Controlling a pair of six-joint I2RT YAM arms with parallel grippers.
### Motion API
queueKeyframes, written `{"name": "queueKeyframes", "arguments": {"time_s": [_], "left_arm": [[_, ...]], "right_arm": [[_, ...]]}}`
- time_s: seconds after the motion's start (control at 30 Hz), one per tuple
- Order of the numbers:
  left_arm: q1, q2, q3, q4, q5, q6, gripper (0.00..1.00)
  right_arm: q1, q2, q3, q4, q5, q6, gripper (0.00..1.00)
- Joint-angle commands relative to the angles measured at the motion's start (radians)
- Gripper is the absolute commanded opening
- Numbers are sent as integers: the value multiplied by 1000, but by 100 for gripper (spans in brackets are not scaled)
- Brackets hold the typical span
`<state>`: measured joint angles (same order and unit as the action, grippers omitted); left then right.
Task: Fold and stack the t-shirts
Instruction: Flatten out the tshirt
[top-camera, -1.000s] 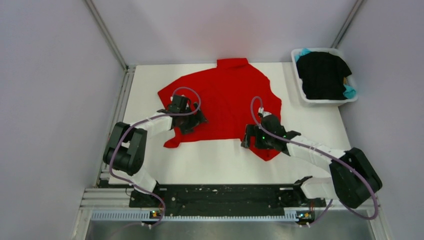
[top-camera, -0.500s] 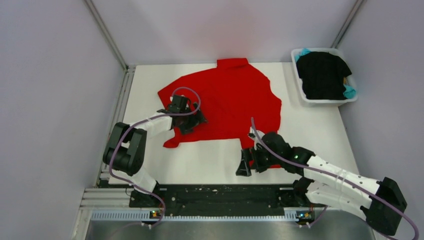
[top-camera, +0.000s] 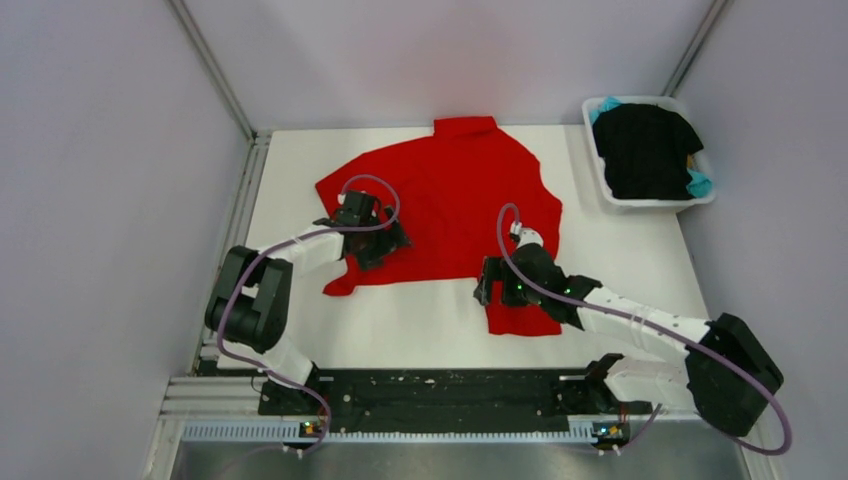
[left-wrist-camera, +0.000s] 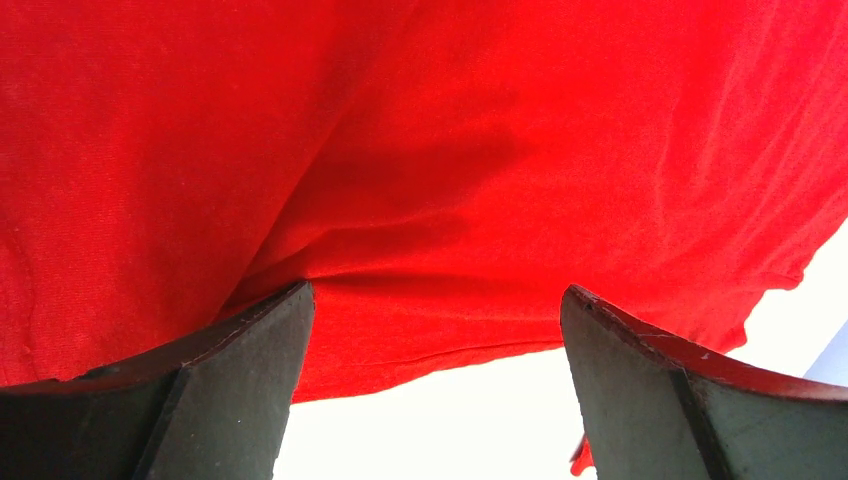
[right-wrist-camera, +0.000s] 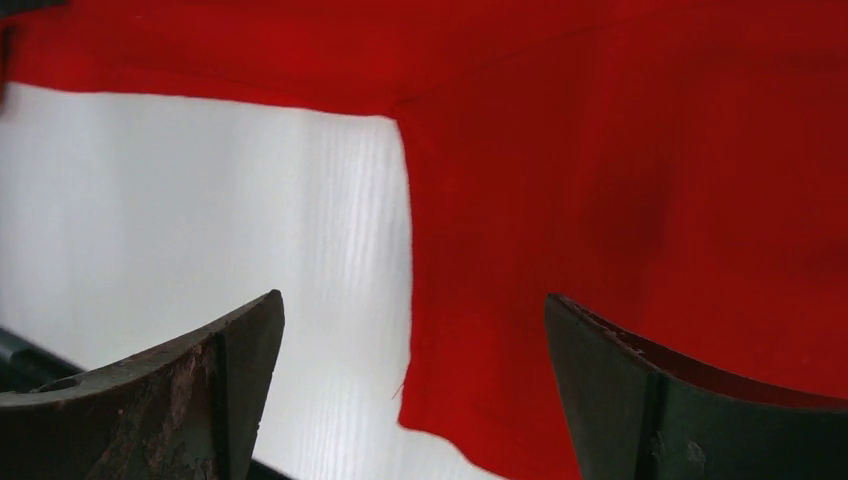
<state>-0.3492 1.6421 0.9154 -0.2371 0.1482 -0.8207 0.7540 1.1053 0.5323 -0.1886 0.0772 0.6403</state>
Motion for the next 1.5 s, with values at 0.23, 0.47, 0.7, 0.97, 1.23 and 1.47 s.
{"name": "queueKeyframes", "arguments": {"time_s": [0.23,0.47,0.7,0.97,1.23,1.47], "left_arm": [[114,-71,-38,-165,-138,33,99],[221,-40,62,-200,-153,63,99],[301,129,322,-303,-228,80,99],[323,273,562,-397,-173,72,99],[240,95,363,-219,-5,87,99],[135,33,204,-112,34,95,99]], "right_arm": [[-30,9,-155,-48,-3,129,97],[-30,-335,-261,-290,-63,233,95],[-30,-534,-259,-500,-56,301,94],[-30,-606,-207,-380,-68,203,96],[-31,-435,-2,-199,168,31,99],[-62,-47,130,13,245,6,99]]}}
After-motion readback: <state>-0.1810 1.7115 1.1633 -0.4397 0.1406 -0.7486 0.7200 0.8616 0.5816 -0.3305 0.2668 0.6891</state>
